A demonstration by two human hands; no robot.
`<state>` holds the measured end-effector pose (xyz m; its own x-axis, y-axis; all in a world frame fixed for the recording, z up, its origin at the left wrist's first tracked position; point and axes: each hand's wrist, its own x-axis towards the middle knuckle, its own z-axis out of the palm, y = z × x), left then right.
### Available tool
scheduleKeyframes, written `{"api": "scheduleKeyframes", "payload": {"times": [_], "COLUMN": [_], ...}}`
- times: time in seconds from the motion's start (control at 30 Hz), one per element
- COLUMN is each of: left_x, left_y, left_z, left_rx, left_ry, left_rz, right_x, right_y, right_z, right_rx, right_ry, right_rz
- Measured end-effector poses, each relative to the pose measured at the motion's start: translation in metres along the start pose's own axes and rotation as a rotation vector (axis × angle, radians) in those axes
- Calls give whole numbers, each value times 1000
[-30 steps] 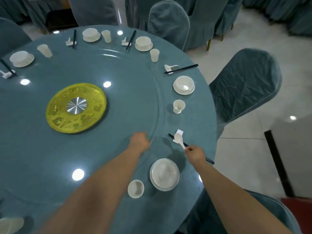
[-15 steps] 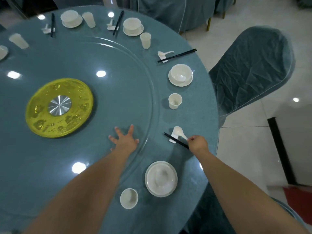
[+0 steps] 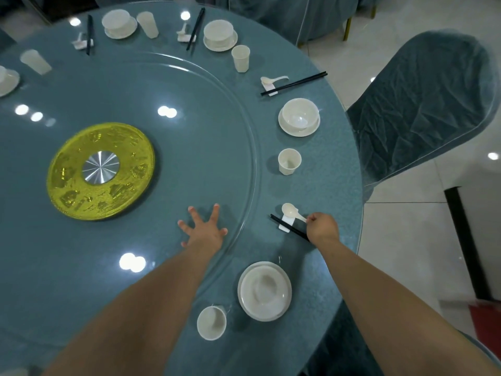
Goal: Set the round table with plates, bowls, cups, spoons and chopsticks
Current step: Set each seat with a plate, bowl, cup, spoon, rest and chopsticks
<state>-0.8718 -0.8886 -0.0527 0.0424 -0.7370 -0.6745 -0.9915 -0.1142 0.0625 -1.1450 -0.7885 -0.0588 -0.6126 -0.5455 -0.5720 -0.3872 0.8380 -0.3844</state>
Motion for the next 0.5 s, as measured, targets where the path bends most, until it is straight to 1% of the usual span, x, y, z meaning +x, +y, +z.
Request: {"api": "scheduleKeyframes", "payload": {"times": [0.2,0.3,0.37,0.5], "left_x": [3,4,6,3], "left_y": [1,3,4,3], "left_z": [1,2,0,-6], "left_rx": [6,24,35,79], "left_ry": [0,2,-2,-5], "left_rz": [-10,-13,3,57], "right_x": [-2,-7,-12,-27], "right_y": [-3,-2,-1,-3], "right_z": [-1,-2,-4,-8], "right_rx": [-5,-3,4,40], "right_ry": [30,90,128,144], "right_rz": [-55,-67,-88,-129]}}
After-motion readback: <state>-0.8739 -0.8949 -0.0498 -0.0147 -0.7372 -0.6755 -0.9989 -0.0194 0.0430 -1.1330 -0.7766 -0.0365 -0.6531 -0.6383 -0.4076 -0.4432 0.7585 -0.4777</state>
